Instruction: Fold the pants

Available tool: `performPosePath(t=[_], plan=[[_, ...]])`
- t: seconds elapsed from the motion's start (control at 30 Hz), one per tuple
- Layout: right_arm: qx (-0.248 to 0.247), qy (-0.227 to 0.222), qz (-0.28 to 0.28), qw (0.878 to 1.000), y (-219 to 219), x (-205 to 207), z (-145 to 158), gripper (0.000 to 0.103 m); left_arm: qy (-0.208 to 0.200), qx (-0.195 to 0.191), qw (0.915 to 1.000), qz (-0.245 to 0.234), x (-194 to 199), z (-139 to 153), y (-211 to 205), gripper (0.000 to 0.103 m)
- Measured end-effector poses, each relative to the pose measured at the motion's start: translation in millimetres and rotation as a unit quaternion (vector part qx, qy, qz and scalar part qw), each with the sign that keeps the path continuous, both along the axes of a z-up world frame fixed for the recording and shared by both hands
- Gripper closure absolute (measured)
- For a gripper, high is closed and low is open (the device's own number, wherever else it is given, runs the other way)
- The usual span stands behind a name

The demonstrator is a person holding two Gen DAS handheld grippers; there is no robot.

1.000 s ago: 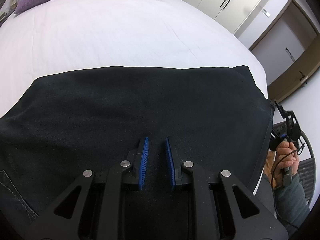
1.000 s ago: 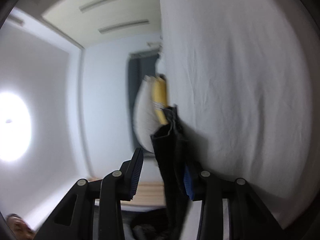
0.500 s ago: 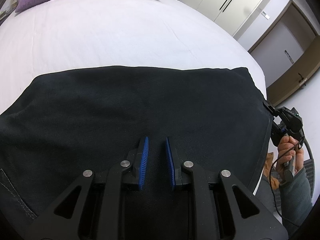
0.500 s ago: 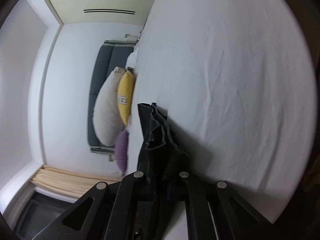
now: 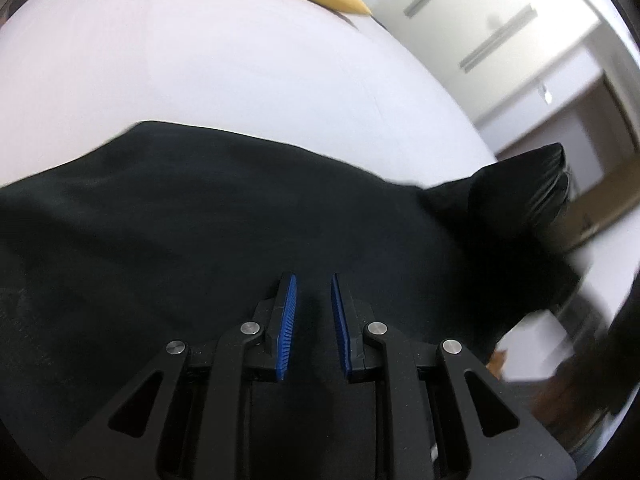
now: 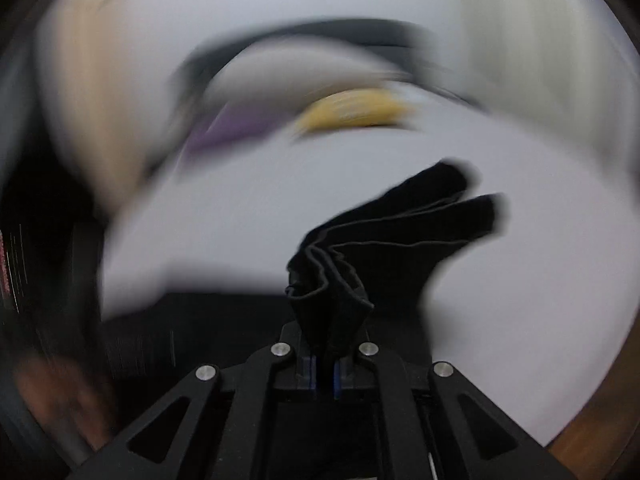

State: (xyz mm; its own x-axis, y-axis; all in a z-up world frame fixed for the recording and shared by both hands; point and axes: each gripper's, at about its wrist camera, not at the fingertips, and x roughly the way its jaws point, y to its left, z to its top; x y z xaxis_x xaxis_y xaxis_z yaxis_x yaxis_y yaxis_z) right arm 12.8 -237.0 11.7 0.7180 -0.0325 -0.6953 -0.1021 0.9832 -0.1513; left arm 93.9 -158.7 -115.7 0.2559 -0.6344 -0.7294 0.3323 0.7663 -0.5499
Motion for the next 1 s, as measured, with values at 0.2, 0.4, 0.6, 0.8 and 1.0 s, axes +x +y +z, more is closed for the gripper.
performPosePath(t=[0.2,0.4,0.6,0.8,1.0], plan=[[-0.075,0.030,0.057,0.995,90.1,-7.9,-47.4,0.097,0.028,-0.067,0.9962,0.048,-0.5,7.0,46.1,0.007],[-0.095,0.007,0.041,0.995,96.1,-13.1,-41.8,0.097,0.083,-0.117,0.9882,0.054,11.4,-2.9,56.1,0.007],[-0.125,-0.024,0.063,0.990,119.2,-34.2,-37.2,0.097,0.130,-0.120,0.9841,0.009,32.7,-12.7,47.5,0.011],[-0.133,-0.025,0.112,0.984,151.4,-42.3,-42.1,0.097,0.150,-0.096,0.9838,-0.023,47.9,-21.7,62.4,0.092],[-0.137,0.003,0.136,0.981,163.9,-43.6,-57.9,0.097,0.132,-0.057,0.9888,-0.038,49.5,-22.3,79.9,0.096]])
